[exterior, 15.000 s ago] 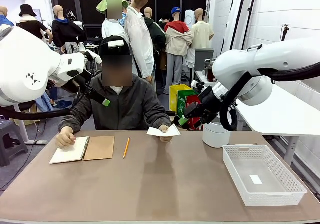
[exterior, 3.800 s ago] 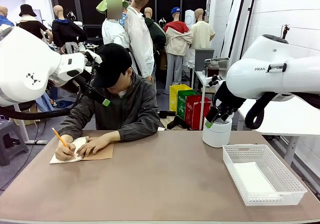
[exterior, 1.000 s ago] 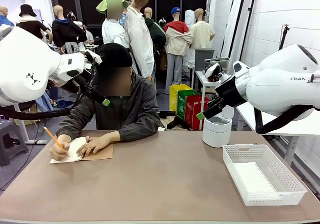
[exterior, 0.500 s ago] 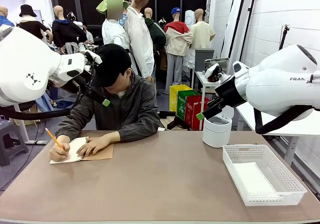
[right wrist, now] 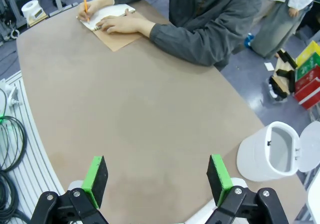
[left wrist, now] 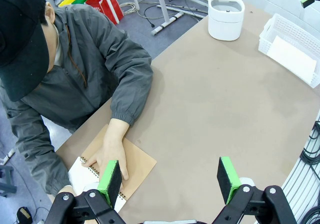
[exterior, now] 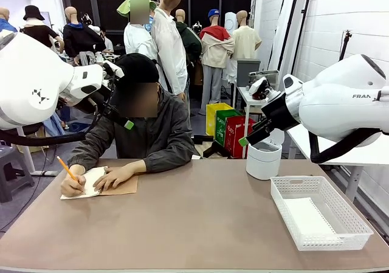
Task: Sort the paper based on its condition.
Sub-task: If a person hands you a paper, place it in the Organizing basket , and if it's crumpled, put it in the Trash can.
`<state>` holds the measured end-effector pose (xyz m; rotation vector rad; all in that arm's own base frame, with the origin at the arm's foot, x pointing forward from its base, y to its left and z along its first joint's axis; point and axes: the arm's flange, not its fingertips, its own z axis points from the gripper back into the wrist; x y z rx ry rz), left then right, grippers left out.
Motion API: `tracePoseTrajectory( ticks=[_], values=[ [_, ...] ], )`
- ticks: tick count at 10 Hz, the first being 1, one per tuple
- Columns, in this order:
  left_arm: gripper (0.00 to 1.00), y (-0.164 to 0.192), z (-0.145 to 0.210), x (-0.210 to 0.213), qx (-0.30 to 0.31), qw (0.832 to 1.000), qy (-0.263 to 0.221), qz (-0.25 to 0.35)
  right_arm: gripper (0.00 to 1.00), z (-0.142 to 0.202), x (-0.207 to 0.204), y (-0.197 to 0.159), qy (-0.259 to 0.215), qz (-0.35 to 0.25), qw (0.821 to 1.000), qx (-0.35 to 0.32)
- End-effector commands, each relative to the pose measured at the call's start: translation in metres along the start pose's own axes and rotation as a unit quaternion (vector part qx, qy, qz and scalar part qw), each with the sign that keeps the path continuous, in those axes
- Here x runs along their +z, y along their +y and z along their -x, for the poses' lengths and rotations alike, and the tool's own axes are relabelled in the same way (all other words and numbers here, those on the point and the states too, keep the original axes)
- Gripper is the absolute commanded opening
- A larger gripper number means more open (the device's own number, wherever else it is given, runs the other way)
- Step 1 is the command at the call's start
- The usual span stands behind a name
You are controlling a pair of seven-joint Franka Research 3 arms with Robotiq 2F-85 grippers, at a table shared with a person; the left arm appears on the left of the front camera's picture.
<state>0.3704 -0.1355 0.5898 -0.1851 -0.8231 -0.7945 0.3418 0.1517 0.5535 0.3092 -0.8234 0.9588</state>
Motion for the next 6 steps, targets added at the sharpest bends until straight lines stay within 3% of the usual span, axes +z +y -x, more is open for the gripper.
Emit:
tracePoseTrajectory(
  ticks=[1, 6],
  values=[
    [1.0, -0.0002, 0.0004, 0.0001, 0.007, 1.0, 0.001, -0.001, 1.0, 0.0014, -0.0018, -0.0012, -0.002, -0.006, 1.0, -0.002],
    [1.0, -0.0002, 0.0004, 0.0001, 0.007, 1.0, 0.001, -0.001, 1.0, 0.0014, -0.0018, -0.0012, -0.002, -0.006, 1.0, -0.002]
  ],
)
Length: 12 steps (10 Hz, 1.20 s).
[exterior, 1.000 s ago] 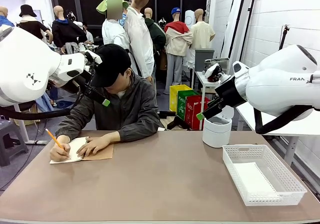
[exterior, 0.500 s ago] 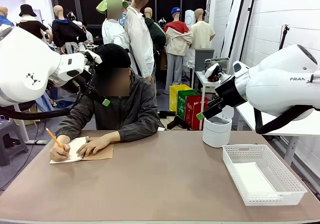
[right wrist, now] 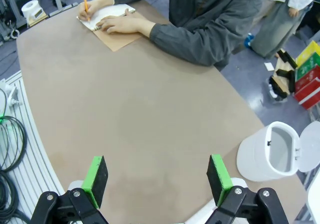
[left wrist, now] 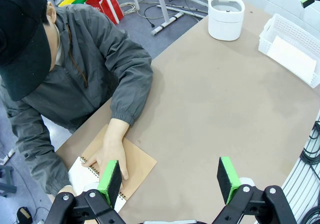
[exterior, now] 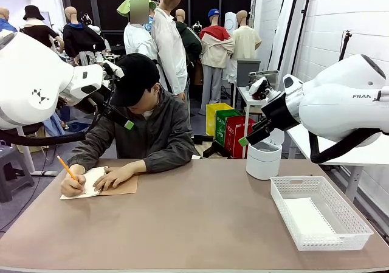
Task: Sort the paper based on its condition.
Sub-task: If a person hands you a paper, place it in the Organizing basket , and if it's crumpled, put it in the Trash can.
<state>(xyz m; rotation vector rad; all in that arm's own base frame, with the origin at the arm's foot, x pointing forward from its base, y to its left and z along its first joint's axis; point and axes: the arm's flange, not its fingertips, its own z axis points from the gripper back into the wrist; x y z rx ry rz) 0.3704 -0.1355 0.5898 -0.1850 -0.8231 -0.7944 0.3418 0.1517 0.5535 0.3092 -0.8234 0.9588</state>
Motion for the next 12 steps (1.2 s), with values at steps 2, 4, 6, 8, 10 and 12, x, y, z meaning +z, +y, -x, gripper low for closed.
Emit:
tracePoseTrajectory(
  ticks=[2, 4, 6, 8, 10, 12],
  values=[
    [1.0, -0.0002, 0.0004, 0.0001, 0.007, 1.0, 0.001, -0.001, 1.0, 0.0014, -0.0018, -0.0012, -0.002, -0.006, 1.0, -0.002],
    [1.0, -0.0002, 0.0004, 0.0001, 0.007, 1.0, 0.001, -0.001, 1.0, 0.0014, -0.0018, -0.0012, -0.002, -0.006, 1.0, -0.002],
    [1.0, -0.0002, 0.0004, 0.0001, 0.007, 1.0, 0.001, -0.001, 1.0, 0.0014, -0.0018, -0.0012, -0.002, -0.006, 1.0, -0.002],
    [1.0, -0.0002, 0.0004, 0.0001, 0.007, 1.0, 0.001, -0.001, 1.0, 0.0014, -0.0018, -0.0012, -0.002, -0.006, 1.0, -0.002],
    [1.0, -0.0002, 0.0004, 0.0001, 0.007, 1.0, 0.001, -0.001, 1.0, 0.0014, -0.0018, -0.0012, -0.002, -0.006, 1.0, -0.002],
    [1.0, -0.0002, 0.0004, 0.0001, 0.007, 1.0, 0.001, -0.001, 1.0, 0.0014, -0.0018, -0.0012, -0.002, -0.006, 1.0, -0.002]
  ],
)
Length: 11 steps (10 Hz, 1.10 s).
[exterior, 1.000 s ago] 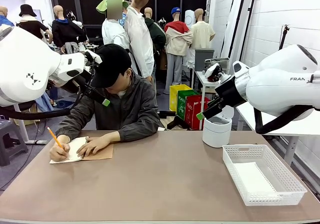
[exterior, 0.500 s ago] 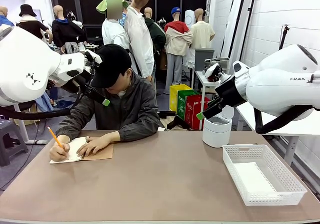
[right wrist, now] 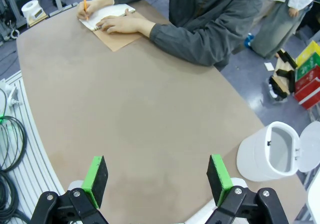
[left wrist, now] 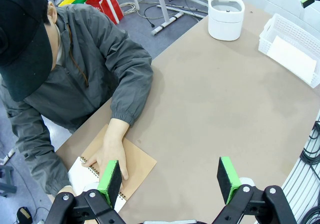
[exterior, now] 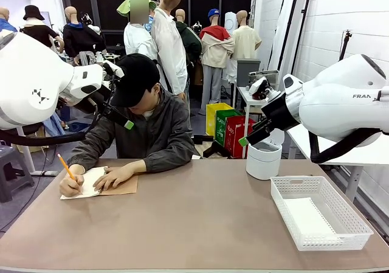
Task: Sort the paper based on its condition.
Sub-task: If a person hands you a paper, place it in the Organizing basket , and if it's crumpled, put it in the Trash can.
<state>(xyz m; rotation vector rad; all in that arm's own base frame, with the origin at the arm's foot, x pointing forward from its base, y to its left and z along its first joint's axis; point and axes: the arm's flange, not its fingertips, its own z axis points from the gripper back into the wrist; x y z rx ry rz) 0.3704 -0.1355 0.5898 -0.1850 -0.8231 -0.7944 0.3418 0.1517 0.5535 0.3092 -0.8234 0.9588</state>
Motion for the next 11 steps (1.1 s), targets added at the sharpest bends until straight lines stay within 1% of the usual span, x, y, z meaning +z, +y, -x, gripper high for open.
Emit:
tracePoseTrajectory(
  ticks=[1, 11],
  values=[
    [1.0, -0.0002, 0.0004, 0.0001, 0.007, 1.0, 0.001, -0.001, 1.0, 0.0014, -0.0018, -0.0013, -0.002, -0.006, 1.0, -0.002],
    [1.0, -0.0002, 0.0004, 0.0001, 0.007, 1.0, 0.001, -0.001, 1.0, 0.0014, -0.0018, -0.0013, -0.002, -0.006, 1.0, -0.002]
  ],
)
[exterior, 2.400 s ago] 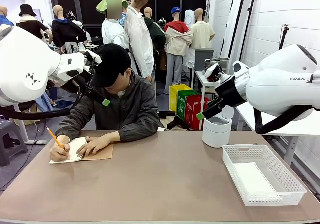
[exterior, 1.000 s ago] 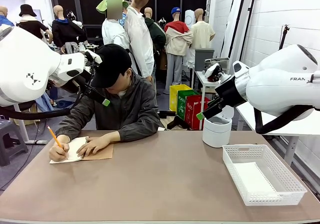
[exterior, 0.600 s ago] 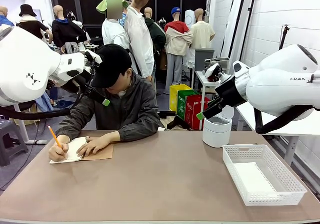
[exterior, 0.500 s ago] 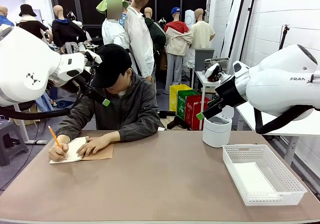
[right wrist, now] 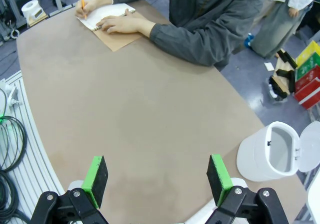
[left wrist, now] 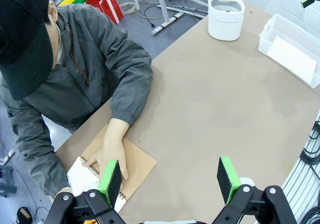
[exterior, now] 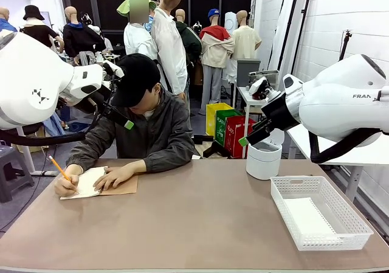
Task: Sort the paper based on its condition.
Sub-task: If a person hands you a paper, place it in the Organizing basket , and if it's crumpled, put it in the Trash can.
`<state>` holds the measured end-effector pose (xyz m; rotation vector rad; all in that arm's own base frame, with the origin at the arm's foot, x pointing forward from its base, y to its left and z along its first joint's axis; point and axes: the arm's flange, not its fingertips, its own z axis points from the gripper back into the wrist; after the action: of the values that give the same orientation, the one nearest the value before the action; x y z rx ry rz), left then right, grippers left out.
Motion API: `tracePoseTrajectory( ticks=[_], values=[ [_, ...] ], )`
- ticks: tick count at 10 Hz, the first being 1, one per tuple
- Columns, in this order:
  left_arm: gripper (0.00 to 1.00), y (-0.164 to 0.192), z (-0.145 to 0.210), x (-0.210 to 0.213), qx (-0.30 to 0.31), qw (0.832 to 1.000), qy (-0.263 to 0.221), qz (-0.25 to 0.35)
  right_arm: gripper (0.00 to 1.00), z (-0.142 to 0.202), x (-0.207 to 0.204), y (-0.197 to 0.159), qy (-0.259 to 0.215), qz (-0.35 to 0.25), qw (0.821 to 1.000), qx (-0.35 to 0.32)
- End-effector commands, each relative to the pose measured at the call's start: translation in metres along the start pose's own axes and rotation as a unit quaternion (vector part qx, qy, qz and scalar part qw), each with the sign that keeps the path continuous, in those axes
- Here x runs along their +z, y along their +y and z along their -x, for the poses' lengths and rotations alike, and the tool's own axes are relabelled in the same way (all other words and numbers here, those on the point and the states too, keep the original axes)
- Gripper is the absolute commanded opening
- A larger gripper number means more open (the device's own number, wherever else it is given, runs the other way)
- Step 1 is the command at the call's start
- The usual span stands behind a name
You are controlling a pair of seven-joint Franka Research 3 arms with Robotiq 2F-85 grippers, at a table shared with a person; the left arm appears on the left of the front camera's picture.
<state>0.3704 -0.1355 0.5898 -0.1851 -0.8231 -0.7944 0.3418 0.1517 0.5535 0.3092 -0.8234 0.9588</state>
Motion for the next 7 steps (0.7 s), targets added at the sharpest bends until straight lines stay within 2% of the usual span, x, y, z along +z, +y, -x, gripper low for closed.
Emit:
tracePoseTrajectory(
  ticks=[1, 7],
  values=[
    [1.0, -0.0002, 0.0004, 0.0001, 0.007, 1.0, 0.001, -0.001, 1.0, 0.0014, -0.0018, -0.0013, -0.002, -0.006, 1.0, -0.002],
    [1.0, -0.0002, 0.0004, 0.0001, 0.007, 1.0, 0.001, -0.001, 1.0, 0.0014, -0.0018, -0.0013, -0.002, -0.006, 1.0, -0.002]
  ],
)
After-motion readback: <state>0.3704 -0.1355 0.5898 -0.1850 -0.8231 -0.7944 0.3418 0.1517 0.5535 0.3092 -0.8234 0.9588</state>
